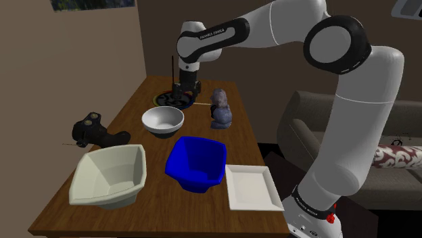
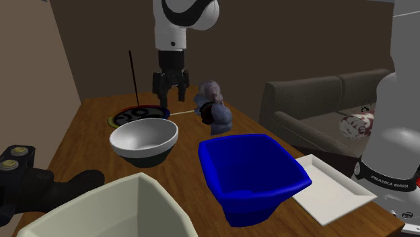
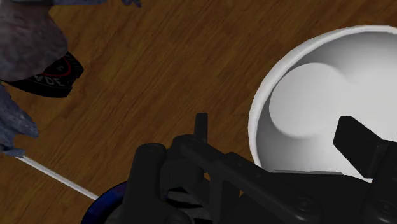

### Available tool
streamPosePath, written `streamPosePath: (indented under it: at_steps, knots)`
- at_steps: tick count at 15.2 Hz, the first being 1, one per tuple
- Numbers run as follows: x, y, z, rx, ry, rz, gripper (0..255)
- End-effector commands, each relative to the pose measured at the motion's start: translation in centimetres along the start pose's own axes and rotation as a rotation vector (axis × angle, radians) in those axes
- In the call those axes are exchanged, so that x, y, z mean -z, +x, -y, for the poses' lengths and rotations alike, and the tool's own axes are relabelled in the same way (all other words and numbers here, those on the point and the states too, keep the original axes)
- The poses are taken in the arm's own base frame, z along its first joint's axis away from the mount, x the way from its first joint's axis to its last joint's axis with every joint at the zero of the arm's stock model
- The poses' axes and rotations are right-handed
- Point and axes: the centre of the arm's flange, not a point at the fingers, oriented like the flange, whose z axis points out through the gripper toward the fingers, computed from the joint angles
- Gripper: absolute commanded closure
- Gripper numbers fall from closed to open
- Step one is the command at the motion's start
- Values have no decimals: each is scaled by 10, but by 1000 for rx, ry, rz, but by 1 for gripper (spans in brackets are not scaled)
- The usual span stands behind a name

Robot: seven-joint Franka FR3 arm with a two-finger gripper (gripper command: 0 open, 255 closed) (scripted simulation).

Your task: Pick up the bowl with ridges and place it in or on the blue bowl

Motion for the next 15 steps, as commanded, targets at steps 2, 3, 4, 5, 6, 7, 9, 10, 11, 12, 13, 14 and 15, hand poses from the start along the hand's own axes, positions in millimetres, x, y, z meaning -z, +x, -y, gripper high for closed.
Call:
streamPosePath:
  at_steps: [2,3,4,5,6,7,9,10,11,12,13,14,15]
  knots:
    - [-18,27,4,-5,6,9,0]
    - [-23,26,4,-5,6,9,0]
    - [-29,26,4,-5,6,9,0]
    - [-34,26,4,-5,6,9,0]
    - [-39,26,4,-5,6,9,0]
    - [-44,26,4,-5,6,9,0]
    - [-58,26,4,-5,6,9,0]
    - [-58,26,4,-5,6,9,0]
    - [-58,26,4,-5,6,9,0]
    - [-58,26,4,-5,6,9,0]
    - [-58,26,4,-5,6,9,0]
    - [-58,26,4,-5,6,9,0]
    - [-58,26,4,-5,6,9,0]
